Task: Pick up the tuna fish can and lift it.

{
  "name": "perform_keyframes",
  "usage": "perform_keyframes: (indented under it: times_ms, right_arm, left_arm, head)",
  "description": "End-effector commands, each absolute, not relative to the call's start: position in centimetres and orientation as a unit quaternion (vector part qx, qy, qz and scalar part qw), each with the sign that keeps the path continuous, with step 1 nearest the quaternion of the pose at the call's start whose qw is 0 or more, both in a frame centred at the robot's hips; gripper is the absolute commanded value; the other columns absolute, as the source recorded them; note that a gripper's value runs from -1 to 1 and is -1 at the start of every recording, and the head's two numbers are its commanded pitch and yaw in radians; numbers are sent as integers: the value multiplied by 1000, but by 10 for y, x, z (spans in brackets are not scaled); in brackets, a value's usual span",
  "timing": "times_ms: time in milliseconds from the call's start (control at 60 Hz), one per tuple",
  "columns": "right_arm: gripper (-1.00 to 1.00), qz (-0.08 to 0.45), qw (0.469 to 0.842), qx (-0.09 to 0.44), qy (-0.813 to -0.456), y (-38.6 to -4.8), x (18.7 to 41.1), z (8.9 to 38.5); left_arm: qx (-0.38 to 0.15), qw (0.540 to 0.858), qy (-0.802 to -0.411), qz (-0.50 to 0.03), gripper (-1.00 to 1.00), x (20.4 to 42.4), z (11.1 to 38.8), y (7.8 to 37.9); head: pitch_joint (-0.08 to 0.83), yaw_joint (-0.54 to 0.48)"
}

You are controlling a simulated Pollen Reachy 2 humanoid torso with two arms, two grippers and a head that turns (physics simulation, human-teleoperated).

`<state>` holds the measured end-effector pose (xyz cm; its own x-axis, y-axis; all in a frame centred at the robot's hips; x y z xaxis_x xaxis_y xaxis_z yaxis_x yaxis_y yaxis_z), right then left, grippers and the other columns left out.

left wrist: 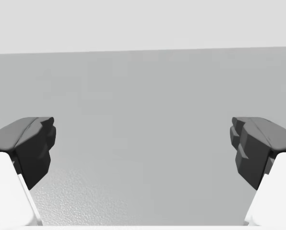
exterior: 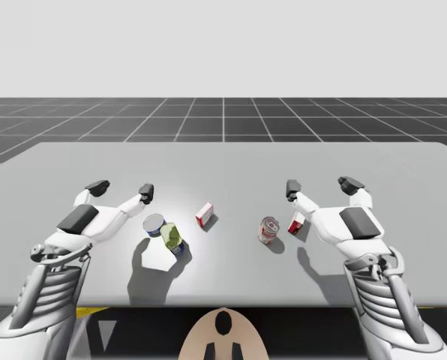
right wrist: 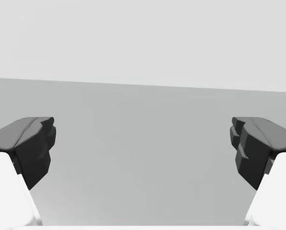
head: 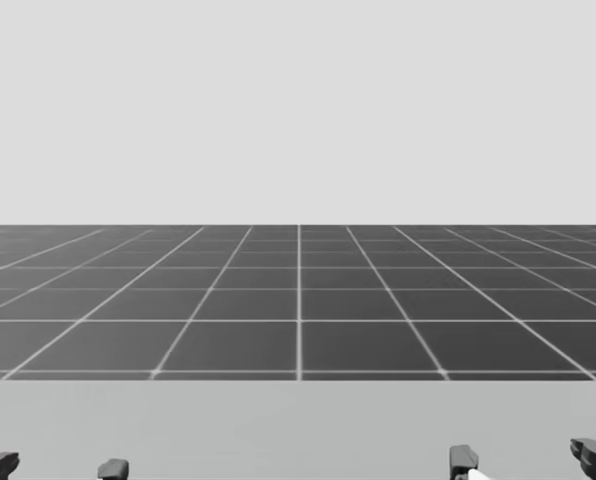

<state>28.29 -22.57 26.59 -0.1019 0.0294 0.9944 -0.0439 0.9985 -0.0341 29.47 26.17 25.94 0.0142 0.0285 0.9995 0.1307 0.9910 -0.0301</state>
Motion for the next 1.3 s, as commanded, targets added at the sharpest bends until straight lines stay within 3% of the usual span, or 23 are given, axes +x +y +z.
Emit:
perform_keyframes:
  times_ms: [17, 200, 483, 650, 1100, 1300]
  right_arm:
    - [-1000, 15, 672, 12, -740, -223, 282, 264]
    - [-1000, 22, 672, 14, -740, -222, 283, 267]
    - [-1000, 18, 670, 2, -742, -222, 283, 266]
    - [-1000, 18, 670, 4, -742, -222, 283, 267]
    - [-1000, 22, 675, 15, -738, -220, 282, 267]
    - [-1000, 23, 676, 15, -736, -219, 283, 266]
  left_arm:
    - [-55, 710, -701, -38, -1000, 295, 259, 261]
    - [-55, 710, -701, -37, -1000, 295, 259, 262]
    - [-52, 710, -701, -39, -1000, 295, 259, 262]
    - [-50, 710, -702, -39, -1000, 295, 259, 262]
    - [-48, 712, -700, -36, -1000, 297, 259, 263]
    - [-62, 714, -696, -36, -1000, 297, 260, 264]
  head:
    - [15, 4]
    - [115, -1]
    - [362, 7]
    - [456, 32]
    - [661, 326]
    - [693, 365]
